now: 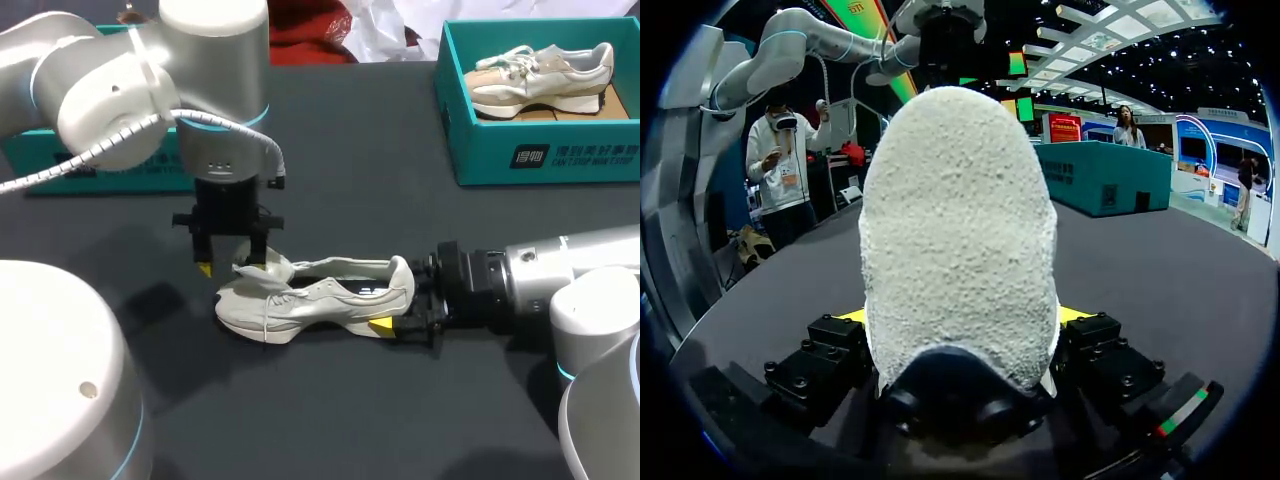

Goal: Take the shoe out of the shoebox, open the shoe tongue, remove and reinsert the insole, then place the shoe into the shoebox

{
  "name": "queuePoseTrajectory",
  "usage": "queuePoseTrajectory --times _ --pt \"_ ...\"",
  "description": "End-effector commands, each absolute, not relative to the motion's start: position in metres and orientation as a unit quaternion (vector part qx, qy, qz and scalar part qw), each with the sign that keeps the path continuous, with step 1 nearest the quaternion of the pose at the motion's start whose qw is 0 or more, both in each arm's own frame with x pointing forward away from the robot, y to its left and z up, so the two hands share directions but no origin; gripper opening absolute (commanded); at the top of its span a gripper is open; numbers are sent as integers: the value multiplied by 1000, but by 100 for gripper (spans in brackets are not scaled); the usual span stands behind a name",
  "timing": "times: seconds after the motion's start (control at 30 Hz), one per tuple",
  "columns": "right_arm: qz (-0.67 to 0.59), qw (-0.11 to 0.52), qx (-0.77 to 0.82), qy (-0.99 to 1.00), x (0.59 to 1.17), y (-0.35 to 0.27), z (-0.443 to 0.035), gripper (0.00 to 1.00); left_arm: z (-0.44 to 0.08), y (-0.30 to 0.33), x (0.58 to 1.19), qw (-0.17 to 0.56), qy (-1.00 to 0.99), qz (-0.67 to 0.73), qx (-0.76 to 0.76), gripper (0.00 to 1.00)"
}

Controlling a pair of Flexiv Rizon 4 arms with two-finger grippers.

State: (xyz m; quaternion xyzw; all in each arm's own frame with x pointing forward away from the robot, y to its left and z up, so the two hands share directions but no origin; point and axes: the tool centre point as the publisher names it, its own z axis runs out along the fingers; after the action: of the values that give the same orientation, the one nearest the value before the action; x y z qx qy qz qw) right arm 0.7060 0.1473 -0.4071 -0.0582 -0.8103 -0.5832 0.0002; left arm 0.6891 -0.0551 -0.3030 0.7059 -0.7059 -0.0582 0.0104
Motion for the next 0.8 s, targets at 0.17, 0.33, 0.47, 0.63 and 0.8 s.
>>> queuePoseTrajectory --times 0.17,0.33,0.47,0.63,0.8 --pt "-582 0 -59 -811 706 146 -408 0 -277 -57 687 16 -716 -20 698 61" --pt "-582 0 -59 -811 706 146 -408 0 -265 -72 693 17 -725 1 688 62" --pt "-582 0 -59 -811 706 146 -408 0 -255 -85 698 13 -734 16 678 62" --pt "-582 0 -59 -811 706 146 -408 0 -241 -100 704 14 -749 40 662 63" --pt "-582 0 -59 -811 706 146 -408 0 -223 -114 708 22 -766 68 639 63"
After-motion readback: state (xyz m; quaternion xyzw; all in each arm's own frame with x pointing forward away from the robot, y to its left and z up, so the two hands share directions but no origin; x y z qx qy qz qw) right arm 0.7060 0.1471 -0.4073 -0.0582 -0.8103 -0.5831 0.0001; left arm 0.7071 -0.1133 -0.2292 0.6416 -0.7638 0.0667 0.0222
